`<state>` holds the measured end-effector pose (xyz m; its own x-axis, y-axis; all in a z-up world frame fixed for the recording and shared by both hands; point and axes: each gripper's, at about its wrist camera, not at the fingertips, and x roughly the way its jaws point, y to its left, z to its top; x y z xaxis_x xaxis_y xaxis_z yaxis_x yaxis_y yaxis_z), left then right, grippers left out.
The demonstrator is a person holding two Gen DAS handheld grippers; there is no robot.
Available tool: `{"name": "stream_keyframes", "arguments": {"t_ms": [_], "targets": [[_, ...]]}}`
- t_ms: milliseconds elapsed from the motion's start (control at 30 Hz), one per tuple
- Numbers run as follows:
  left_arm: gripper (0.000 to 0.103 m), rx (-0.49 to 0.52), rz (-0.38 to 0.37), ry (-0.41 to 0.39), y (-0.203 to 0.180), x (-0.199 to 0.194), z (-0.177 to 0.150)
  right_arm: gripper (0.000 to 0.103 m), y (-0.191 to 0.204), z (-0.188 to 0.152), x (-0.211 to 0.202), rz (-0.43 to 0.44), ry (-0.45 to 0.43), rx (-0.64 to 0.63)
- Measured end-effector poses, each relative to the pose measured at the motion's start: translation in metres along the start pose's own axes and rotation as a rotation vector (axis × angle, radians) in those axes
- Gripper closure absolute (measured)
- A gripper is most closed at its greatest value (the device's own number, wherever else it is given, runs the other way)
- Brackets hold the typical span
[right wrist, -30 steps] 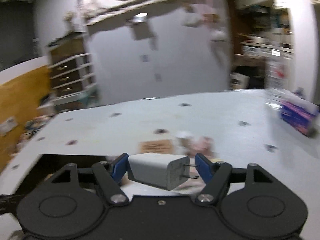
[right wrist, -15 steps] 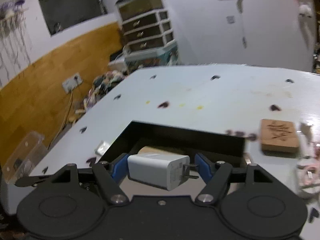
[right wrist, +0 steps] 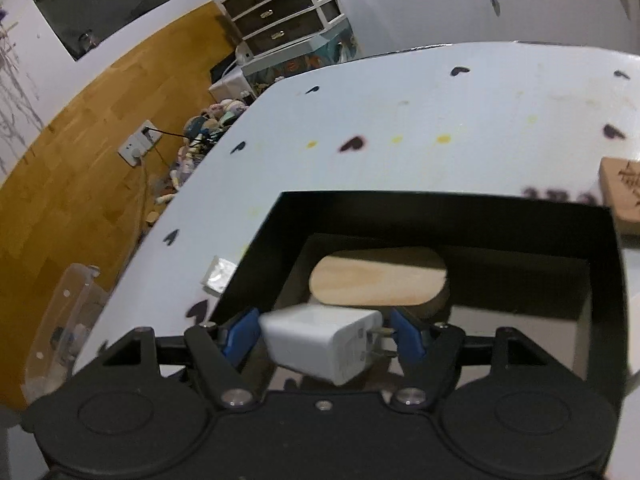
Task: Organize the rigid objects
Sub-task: 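Lower the white charger into the black box beside the wooden block, then grasp the white cube with wooden peg using the right gripper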
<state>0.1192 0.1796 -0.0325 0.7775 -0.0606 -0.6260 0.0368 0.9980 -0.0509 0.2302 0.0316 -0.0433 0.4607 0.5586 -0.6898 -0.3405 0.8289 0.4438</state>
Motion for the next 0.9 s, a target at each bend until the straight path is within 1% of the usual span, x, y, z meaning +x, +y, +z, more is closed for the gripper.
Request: {"name": "stream_keyframes", "arguments": {"t_ms": [100,267,400,500,667,900], "targets": [[0.1,-0.004,-0.001,0.002,0.0,0.0,0.0,0.023,0.001,0.0,-0.006,0.008,-0.008,-0.017],[0.1,-0.006,0.002,0.004,0.0,0.001,0.001,0.023,-0.004,0.002,-0.018,-0.001,-0.034,-0.016],[0.1,-0.006,0.001,0.004,0.0,0.001,0.001,0.018,-0.006,0.001,-0.028,-0.011,-0.052,-0.033],[0.1,-0.006,0.001,0.004,0.001,0.001,0.001,0.013,-0.004,-0.001,-0.042,-0.018,-0.095,-0.087],[0.1,-0.005,0.003,0.004,0.001,0.001,0.001,0.008,-0.008,-0.008,-0.071,-0.024,-0.176,-0.153],[0.1,-0.012,0.005,0.005,0.002,0.002,-0.001,0.006,-0.03,-0.018,-0.109,-0.089,-0.264,-0.166]]}}
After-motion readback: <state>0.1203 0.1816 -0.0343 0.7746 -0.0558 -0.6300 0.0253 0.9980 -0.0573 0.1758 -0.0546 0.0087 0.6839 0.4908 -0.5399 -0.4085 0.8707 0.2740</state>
